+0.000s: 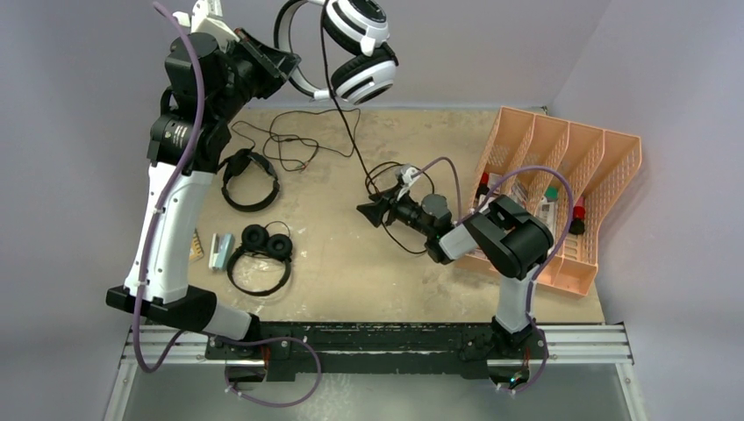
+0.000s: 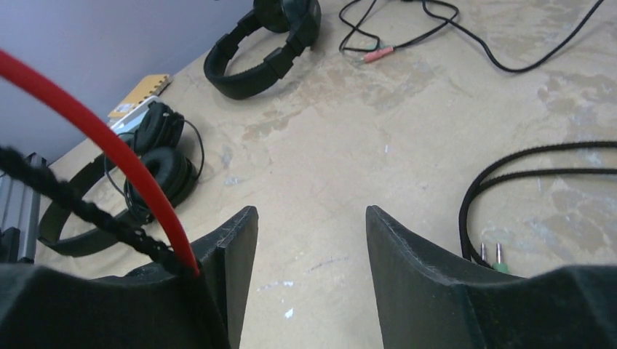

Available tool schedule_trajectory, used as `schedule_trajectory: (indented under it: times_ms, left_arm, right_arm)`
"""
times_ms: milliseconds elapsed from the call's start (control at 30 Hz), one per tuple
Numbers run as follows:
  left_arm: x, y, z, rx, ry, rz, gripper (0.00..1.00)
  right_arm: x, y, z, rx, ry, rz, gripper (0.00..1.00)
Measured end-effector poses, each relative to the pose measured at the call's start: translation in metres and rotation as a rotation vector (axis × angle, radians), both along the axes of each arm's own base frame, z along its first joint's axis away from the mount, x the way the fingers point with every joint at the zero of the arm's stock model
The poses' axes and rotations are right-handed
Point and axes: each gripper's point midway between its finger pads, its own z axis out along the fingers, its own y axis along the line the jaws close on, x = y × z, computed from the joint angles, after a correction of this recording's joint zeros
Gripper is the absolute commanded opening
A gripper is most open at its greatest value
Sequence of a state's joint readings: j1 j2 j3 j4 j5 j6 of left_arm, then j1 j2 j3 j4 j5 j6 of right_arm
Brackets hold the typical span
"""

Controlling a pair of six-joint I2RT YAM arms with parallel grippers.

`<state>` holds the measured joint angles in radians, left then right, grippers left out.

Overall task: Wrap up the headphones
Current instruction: Wrap the headphones cable around the headphones.

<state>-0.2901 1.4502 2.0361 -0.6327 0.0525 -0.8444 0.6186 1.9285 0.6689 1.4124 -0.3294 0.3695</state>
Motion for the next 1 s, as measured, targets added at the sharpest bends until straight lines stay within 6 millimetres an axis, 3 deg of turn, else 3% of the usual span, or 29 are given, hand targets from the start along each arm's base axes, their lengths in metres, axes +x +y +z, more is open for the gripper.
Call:
schedule_trajectory:
  times_ms: [67, 300, 433, 567, 700, 833, 1000]
  left_arm:
    - [0.002, -0.001, 0.0, 0.001, 0.003, 0.0, 0.0]
    - [0.0, -0.006, -0.001, 0.013, 0.003, -0.036, 0.0]
    - [-0.005, -0.017, -0.005, 0.041, -0.022, -0.116, 0.0]
    - [-0.016, -0.034, -0.028, 0.091, -0.038, -0.25, 0.0]
    - [-0.033, -0.038, -0.071, 0.227, -0.023, -0.349, 0.0]
    - [-0.051, -0.024, -0.116, 0.393, 0.016, -0.365, 0.0]
    - [-0.065, -0.013, -0.159, 0.548, 0.058, -0.358, 0.0]
  right_arm:
    - [-0.004, -0.005, -0.003, -0.007, 0.011, -0.003, 0.51]
    - [-0.005, -0.025, 0.011, 0.022, 0.017, -0.021, 0.01]
    - [0.01, -0.05, 0.021, 0.054, 0.054, -0.03, 0.0]
    - [0.046, -0.074, 0.032, 0.044, 0.131, -0.047, 0.0]
    - [0.08, -0.096, 0.053, 0.016, 0.201, -0.075, 0.0]
    - [0.106, -0.122, 0.076, -0.015, 0.27, -0.1, 0.0]
    - [0.128, -0.134, 0.097, -0.069, 0.347, -0.081, 0.0]
